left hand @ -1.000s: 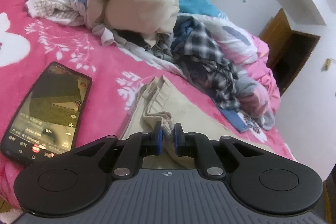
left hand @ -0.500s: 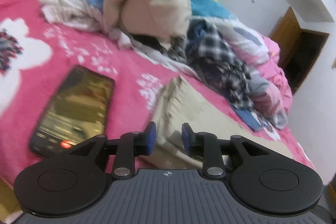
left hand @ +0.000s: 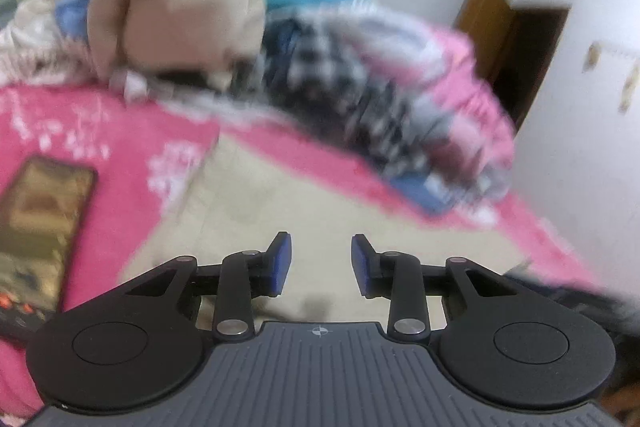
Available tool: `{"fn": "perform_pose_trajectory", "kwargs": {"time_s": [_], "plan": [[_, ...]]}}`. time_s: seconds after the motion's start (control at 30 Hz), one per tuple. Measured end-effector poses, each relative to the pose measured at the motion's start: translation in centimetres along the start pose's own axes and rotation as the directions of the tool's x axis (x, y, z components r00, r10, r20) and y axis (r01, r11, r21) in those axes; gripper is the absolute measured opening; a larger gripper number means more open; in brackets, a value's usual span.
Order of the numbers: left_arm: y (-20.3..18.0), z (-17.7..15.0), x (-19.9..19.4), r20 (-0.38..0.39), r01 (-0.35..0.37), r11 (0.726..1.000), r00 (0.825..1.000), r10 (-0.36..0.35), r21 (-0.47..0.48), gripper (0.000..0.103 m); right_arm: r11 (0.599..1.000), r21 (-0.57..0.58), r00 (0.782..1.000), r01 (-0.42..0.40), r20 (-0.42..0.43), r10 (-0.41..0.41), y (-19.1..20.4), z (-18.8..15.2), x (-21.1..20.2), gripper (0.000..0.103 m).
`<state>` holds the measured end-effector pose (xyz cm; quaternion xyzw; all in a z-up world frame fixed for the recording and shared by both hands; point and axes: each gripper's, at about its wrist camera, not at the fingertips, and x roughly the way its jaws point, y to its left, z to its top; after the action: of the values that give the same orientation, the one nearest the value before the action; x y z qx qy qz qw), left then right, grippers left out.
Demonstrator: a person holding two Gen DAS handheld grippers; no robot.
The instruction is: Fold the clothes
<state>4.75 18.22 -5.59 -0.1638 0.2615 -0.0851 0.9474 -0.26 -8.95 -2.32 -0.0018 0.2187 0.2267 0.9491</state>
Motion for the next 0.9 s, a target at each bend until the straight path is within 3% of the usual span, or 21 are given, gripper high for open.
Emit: {"fn": "perform_pose_trajectory", "kwargs": {"time_s": [0.07, 0.13, 0.23, 0.37, 0.43, 0.57, 0.7, 0.9], "plan": [[0.5, -0.7, 0.6, 0.007, -0.007, 1.000, 1.000, 0.007, -0.010, 0.031, 0.995, -0.043, 0.995, 0.095, -0.024, -0.096, -1.6, -0.9, -0.1, 0.028], [0.7, -0.8, 0.4, 0.014, 0.003, 1.000, 1.000, -0.003, -0.018, 0.031, 0.981, -0.061, 0.976, 0.184, -0.109, -0.189, -3.8, -3.0, 0.0, 0.027], [0.2, -0.8, 0.6, 0.017, -0.020, 1.000, 1.000, 0.020, -0.001, 0.031, 0.989, 0.063, 0.988, 0.132, -0.092, -0.126, -7.0, -5.0, -2.1, 0.027], [-0.6, -0.6, 0.8, 0.011, -0.063, 0.997, 0.998, 0.063, 0.045, 0.031, 0.991, 0.053, 0.988, 0.125, -0.096, -0.120, -7.8, -4.9, -3.8, 0.028], [-1.0, -0.5, 0.9, 0.001, -0.081, 0.994, 0.997, 0.081, 0.069, 0.031, 0.989, 0.106, 0.992, 0.099, -0.089, -0.090, -8.7, -5.1, -5.0, 0.028], [-5.8, 0.7, 2.7, -0.049, -0.005, 0.989, 0.999, 0.012, 0.148, 0.036, 0.958, 0.287, 1.000, 0.014, -0.026, -0.007, -11.6, -5.5, -8.7, 0.033], [-10.8, 1.8, 4.5, -0.106, 0.078, 0.972, 0.993, -0.055, 0.222, 0.046, 0.880, 0.475, 0.997, -0.016, 0.073, -0.021, -15.6, -6.9, -11.8, 0.044], [-18.2, 3.5, 7.3, -0.200, 0.206, 0.924, 0.969, -0.146, 0.322, 0.062, 0.810, 0.581, 0.992, -0.076, 0.128, 0.001, -20.1, -7.9, -11.1, 0.048]]}}
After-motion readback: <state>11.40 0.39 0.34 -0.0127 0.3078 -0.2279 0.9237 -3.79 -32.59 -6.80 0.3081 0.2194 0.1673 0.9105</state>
